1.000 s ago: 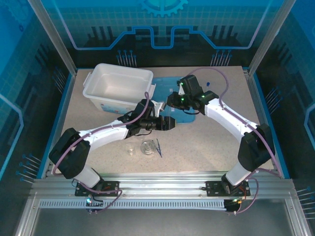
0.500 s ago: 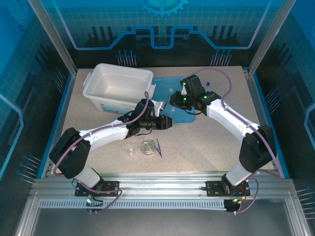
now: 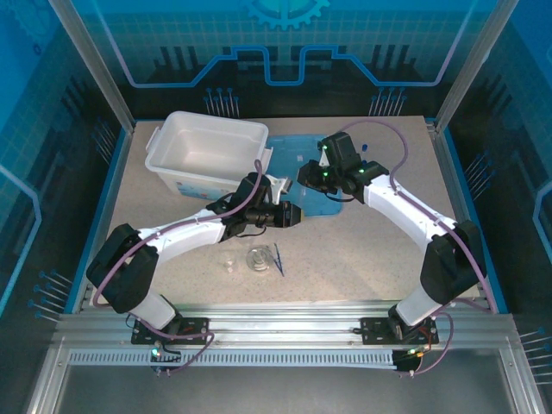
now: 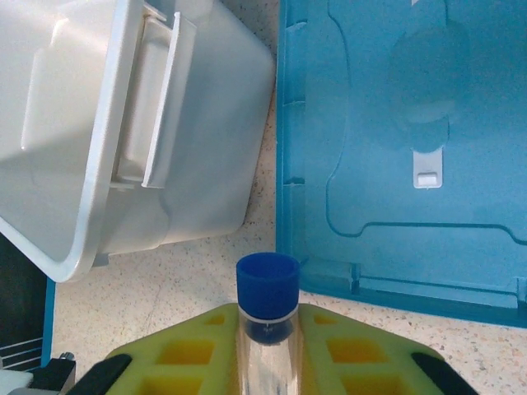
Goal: Organize the chemistry lab equipment
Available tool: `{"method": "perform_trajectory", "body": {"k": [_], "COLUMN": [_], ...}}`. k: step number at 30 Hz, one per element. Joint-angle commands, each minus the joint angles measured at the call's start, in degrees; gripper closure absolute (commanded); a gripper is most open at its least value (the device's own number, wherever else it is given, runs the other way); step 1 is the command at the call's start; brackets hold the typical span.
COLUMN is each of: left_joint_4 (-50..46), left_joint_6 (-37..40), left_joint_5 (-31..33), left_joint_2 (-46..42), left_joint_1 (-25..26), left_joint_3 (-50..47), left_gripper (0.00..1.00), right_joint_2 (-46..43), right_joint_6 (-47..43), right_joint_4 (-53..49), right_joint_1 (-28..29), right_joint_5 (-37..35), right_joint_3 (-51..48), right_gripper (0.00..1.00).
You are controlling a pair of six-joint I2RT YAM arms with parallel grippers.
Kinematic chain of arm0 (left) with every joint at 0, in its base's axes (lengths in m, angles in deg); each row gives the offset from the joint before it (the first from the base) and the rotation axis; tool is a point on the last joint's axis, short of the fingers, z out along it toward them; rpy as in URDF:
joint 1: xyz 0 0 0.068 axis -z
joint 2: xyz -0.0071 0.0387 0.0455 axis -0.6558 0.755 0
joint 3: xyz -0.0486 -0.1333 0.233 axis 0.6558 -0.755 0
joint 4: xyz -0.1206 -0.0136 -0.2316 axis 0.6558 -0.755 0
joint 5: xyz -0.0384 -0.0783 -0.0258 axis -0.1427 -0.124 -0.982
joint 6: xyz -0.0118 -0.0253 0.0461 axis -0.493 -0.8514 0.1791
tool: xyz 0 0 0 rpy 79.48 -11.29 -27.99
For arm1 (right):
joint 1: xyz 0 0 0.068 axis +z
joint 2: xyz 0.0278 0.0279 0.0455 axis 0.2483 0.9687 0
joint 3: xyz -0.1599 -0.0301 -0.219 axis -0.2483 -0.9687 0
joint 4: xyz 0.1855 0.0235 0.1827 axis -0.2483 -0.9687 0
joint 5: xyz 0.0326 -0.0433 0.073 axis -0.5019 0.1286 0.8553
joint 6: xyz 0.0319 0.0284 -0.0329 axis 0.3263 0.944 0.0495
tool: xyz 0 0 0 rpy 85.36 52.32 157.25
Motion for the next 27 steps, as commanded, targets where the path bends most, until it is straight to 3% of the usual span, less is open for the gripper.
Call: {"method": "perform_trajectory", "body": {"k": [1,8,18,21,27], "left_joint_4": [-1.92,-6.14,-10.72,-10.81,-10.6], "left_joint_6": [4.01,10.08,22.76,24.85,28.91], "left_joint_5": [-0.32,1.61,8.13,9.78,13.55], "left_joint_2": [0.2,-0.1,-0.72,-1.2,-1.69], "left_joint_1": [-0.26,-0.36,1.24,2.19,5.8], "left_joint_3": [2.76,4.12,4.59,4.5,3.42], "left_gripper": [0.95,0.93,0.93,0.94,0.94], "right_joint_2": [-1.83,-2.06,2.38,3.89,4.35], "right_joint_6": [-0.47,-6.35,-17.55,-21.37,-22.91], "right_joint_4": [-0.41,-6.82,-17.43,-22.72,-22.96], "right_joint_1": [-0.92,-4.41,-10.15,-10.75,-11.82], "right_joint_5": [1.27,6.54,20.0,19.22,24.48], "right_joint_3": [0.23,4.69,11.1,13.06,11.87], "right_gripper": [0.72,0.52,0.5,0.49,0.49]}}
